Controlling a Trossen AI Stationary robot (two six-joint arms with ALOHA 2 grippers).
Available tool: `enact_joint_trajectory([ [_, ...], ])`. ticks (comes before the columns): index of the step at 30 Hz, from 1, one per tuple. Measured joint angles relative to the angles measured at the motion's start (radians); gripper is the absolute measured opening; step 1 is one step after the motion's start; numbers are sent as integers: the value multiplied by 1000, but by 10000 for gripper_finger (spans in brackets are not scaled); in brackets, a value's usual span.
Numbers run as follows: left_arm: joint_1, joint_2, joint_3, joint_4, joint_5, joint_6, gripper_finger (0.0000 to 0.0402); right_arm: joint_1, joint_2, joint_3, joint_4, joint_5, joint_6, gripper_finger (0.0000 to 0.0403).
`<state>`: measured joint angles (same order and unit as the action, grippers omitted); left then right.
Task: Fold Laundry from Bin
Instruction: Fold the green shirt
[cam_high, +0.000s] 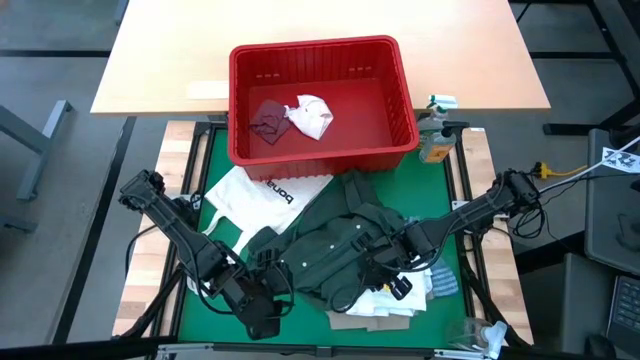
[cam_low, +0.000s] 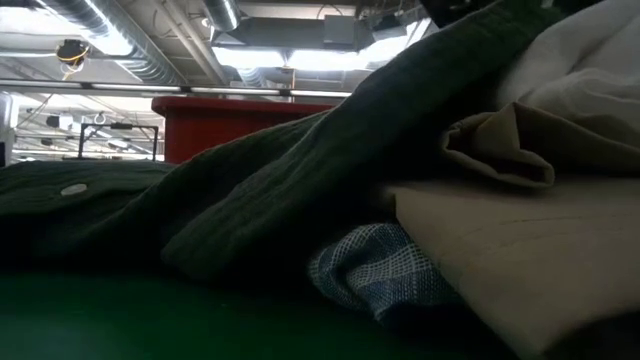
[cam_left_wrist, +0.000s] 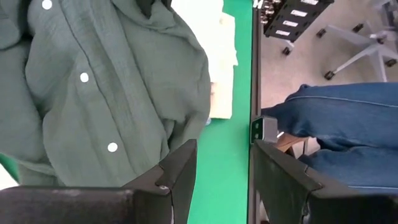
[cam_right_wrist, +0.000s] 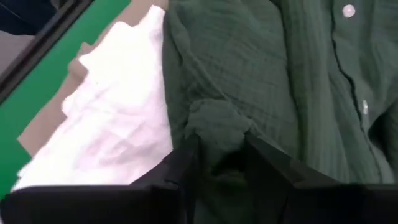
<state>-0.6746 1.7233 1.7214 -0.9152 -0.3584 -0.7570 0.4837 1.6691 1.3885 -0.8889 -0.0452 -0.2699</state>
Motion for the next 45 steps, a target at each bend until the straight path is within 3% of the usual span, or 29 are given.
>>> enact_joint_trajectory([
  [10, 8, 1, 0, 12, 2, 4, 151, 72, -8, 43, -35, -2, 55, 11],
  [17, -24, 29, 0, 12, 69, -43, 151, 133, -8, 125, -66, 82, 134, 24],
  [21, -56, 98, -1, 12, 46, -45, 151, 158, -7, 170, -94, 117, 147, 8],
  [27, -65, 235, -1, 18, 20, -19, 151, 180, -8, 205, -105, 150, 166, 19],
  [35, -32, 419, -2, 37, -25, -19, 151, 178, -8, 207, -107, 150, 168, 8],
  [45, 43, 516, -2, 39, -60, -53, 151, 178, -8, 207, -108, 150, 168, 7],
])
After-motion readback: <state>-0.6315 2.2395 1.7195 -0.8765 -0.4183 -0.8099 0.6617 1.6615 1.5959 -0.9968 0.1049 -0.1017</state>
